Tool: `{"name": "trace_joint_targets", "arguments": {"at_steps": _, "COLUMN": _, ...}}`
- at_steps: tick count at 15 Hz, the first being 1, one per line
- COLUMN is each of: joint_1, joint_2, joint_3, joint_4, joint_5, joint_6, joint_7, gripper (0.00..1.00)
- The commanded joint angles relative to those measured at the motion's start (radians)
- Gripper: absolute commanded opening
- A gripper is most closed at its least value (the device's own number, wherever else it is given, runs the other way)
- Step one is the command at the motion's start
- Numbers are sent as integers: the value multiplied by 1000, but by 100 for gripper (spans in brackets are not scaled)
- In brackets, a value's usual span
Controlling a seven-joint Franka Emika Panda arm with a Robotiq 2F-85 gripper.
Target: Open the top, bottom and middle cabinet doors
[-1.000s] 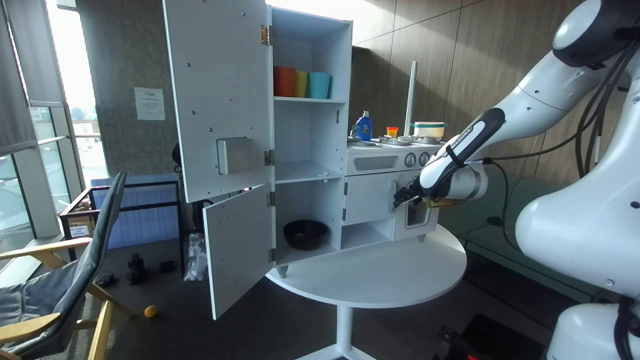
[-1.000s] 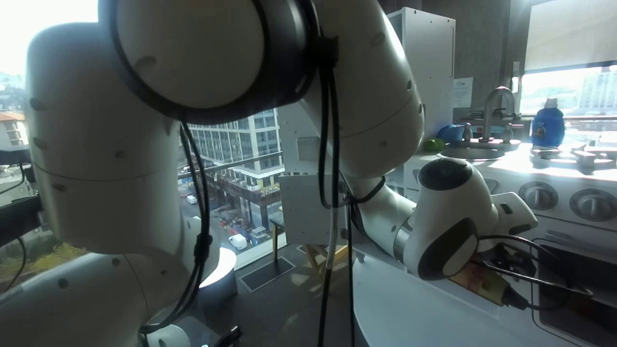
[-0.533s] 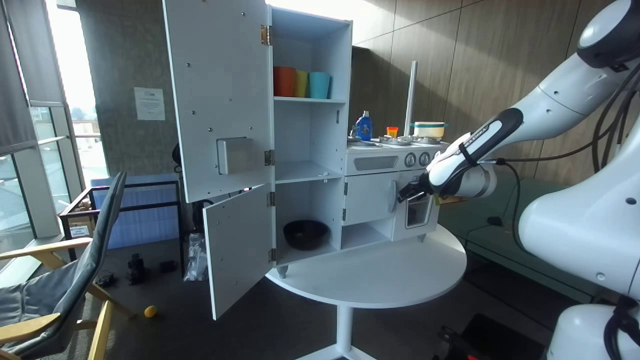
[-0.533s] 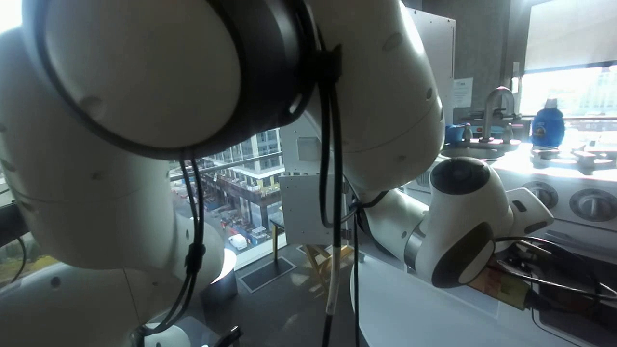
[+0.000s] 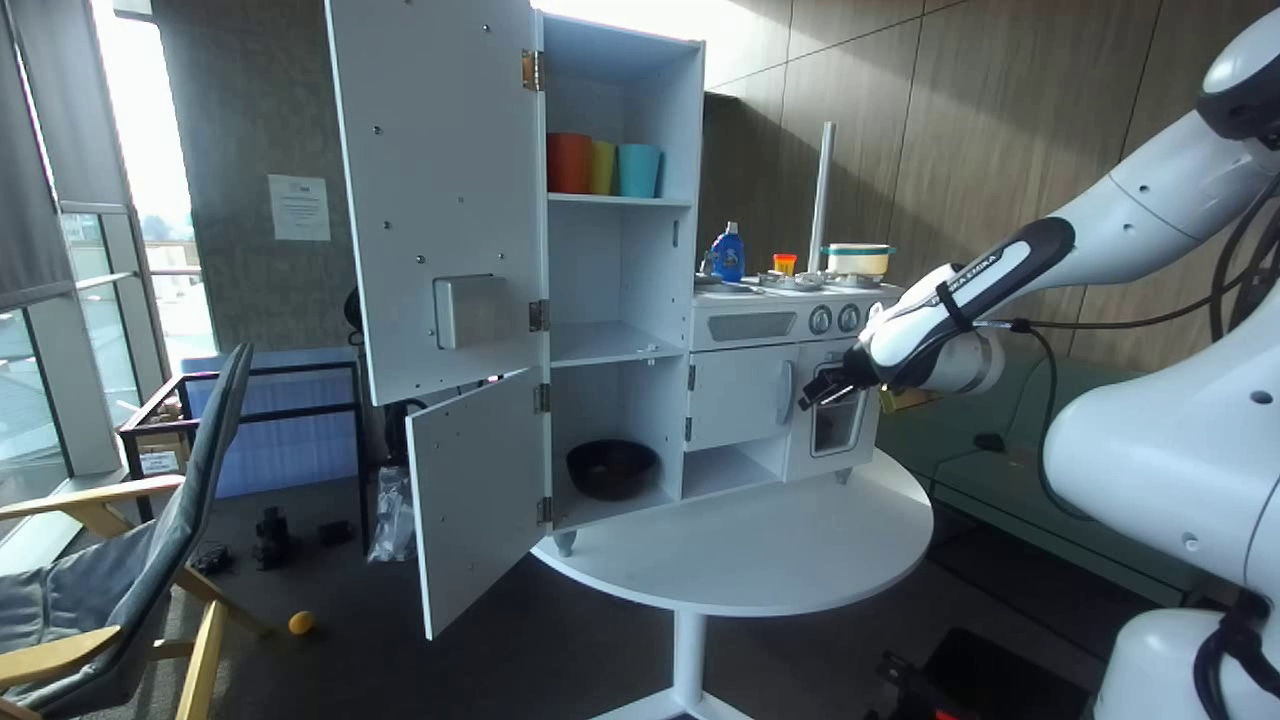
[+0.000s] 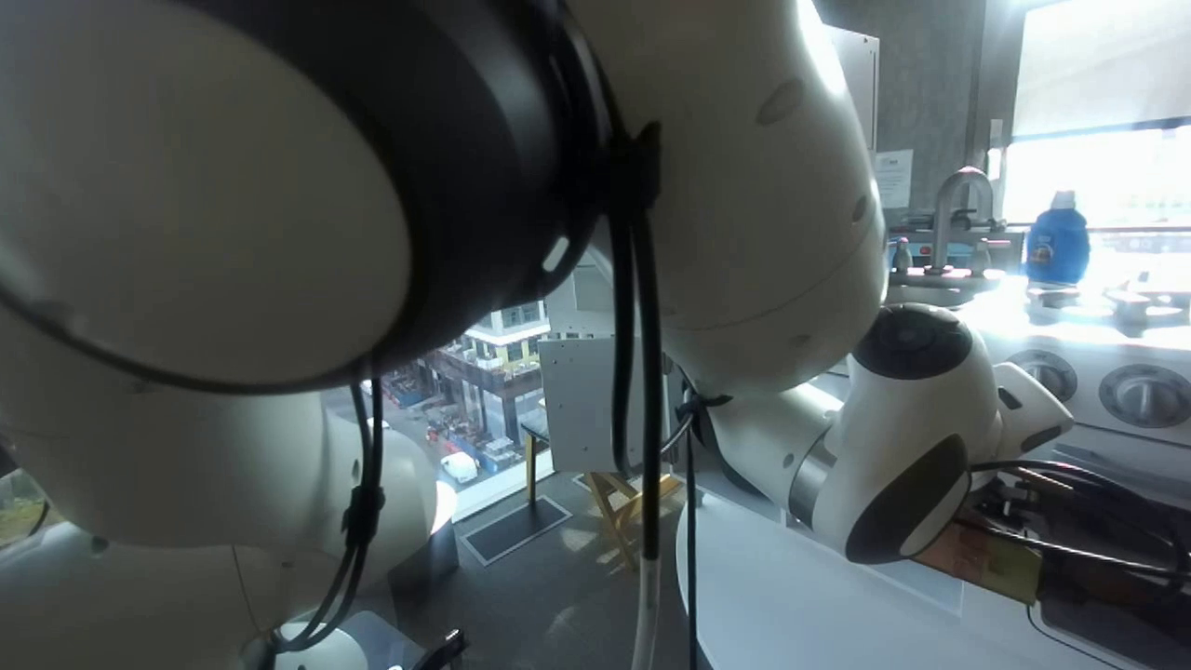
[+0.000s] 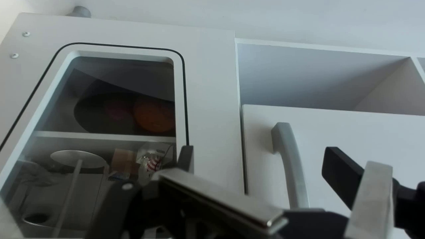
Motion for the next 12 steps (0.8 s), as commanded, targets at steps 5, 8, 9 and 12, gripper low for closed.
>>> {"name": "trace_joint_targets", "arguments": {"at_steps": 5, "joint_1": -87, "joint_2": 80, "joint_3": 100, "joint_4": 10, "joint_5": 34, "joint_6": -57, "joint_7": -119, "gripper": 100}}
{"name": "trace_joint_targets", "arguments": {"at_steps": 8, "joint_1": -107, "joint_2": 94, "joint_3": 122, "joint_4": 8, "joint_5": 53, "joint_6": -91, "joint_7": -135, "gripper": 100}}
{"name": "trace_joint_targets", "arguments": {"at_steps": 9, "joint_1": -103, "joint_2": 93, "joint_3": 114, "joint_4": 11, "joint_5": 65, "joint_6": -81, "joint_7": -130, "gripper": 100}}
{"name": "trace_joint_targets", "arguments": {"at_steps": 12, "joint_1": -67, "joint_2": 58, "joint_3": 77, "joint_4": -4, "joint_5": 78, "joint_6": -66, "joint_7": -121, "gripper": 100}}
